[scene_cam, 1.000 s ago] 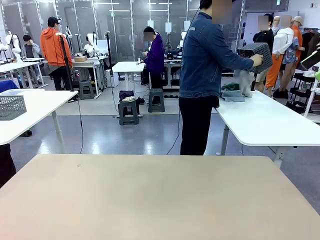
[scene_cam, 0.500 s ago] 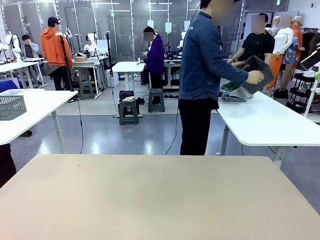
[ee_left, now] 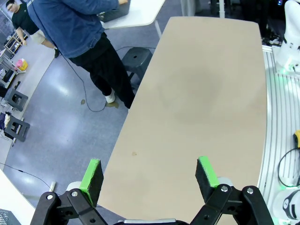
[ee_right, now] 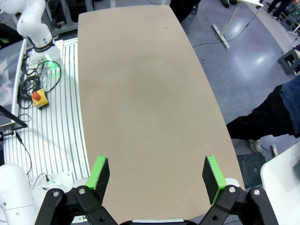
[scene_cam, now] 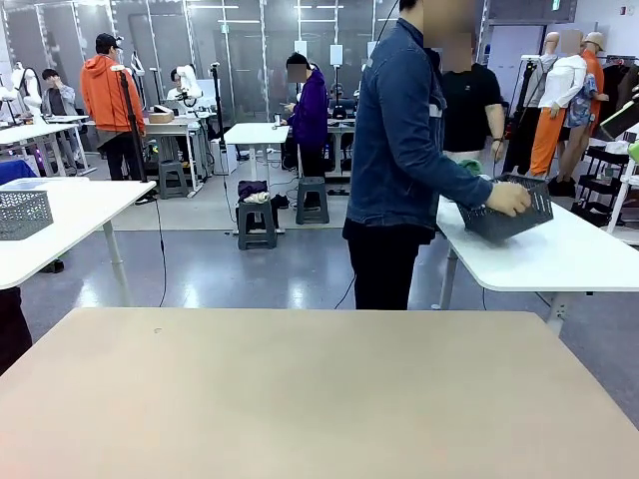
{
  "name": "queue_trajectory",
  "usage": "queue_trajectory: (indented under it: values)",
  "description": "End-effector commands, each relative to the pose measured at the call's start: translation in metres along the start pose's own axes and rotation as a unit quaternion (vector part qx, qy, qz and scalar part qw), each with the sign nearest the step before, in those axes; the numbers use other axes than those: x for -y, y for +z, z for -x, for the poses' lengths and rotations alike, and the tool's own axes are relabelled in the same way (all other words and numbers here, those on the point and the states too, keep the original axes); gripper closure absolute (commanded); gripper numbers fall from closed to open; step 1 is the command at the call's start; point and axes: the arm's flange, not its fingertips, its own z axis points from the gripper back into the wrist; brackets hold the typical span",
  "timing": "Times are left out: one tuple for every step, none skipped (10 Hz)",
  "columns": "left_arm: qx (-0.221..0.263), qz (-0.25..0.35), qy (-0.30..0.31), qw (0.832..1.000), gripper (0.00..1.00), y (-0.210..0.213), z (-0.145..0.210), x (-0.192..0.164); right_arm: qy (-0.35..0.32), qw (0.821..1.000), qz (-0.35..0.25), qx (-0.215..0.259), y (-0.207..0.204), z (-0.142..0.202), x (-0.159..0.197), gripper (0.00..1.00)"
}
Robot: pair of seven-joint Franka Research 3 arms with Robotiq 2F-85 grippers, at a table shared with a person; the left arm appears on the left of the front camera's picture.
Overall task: Fold the towels and place them in the basket.
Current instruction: When a person lays out a Towel with hook on the table, fold it in half twice.
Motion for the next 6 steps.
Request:
queue_trajectory:
  values:
    - [0.007,0.003,-0.003,1.0,0.0,-0.0006,-0.0011,-0.0005,0.005,1.0,-0.002,0.006,-0.0002,-0.0009,-0.0004,0.0]
    - [0.007,0.003,-0.003,1.0,0.0,-0.0006,-0.0011,-0.0005,0.005,1.0,-0.002,0.006,-0.0002,-0.0009,-0.0004,0.0]
    - [0.007,0.003,-0.003,1.0,0.0,-0.0006,-0.0011,-0.0005,0.005,1.0,-0.002,0.006,-0.0002,-0.0009,-0.0004,0.0]
    - [0.007,0.003,-0.003,1.0,0.0,-0.0006,-0.0011,-0.0005,0.005,1.0,-0.002,0.006,-0.0002,-0.0009,-0.0004,0.0]
    - [0.007,0.003,-0.003,1.0,0.0,-0.0006,-0.0011,-0.0005,0.005,1.0,-0.002,0.006,-0.0002,-0.0009,-0.0004,0.0]
    - [0.007,0.003,-0.003,1.0,0.0,-0.0006,-0.0011,-0.0005,0.005,1.0,-0.002,0.006,-0.0002,-0.0009,-0.0004,0.0]
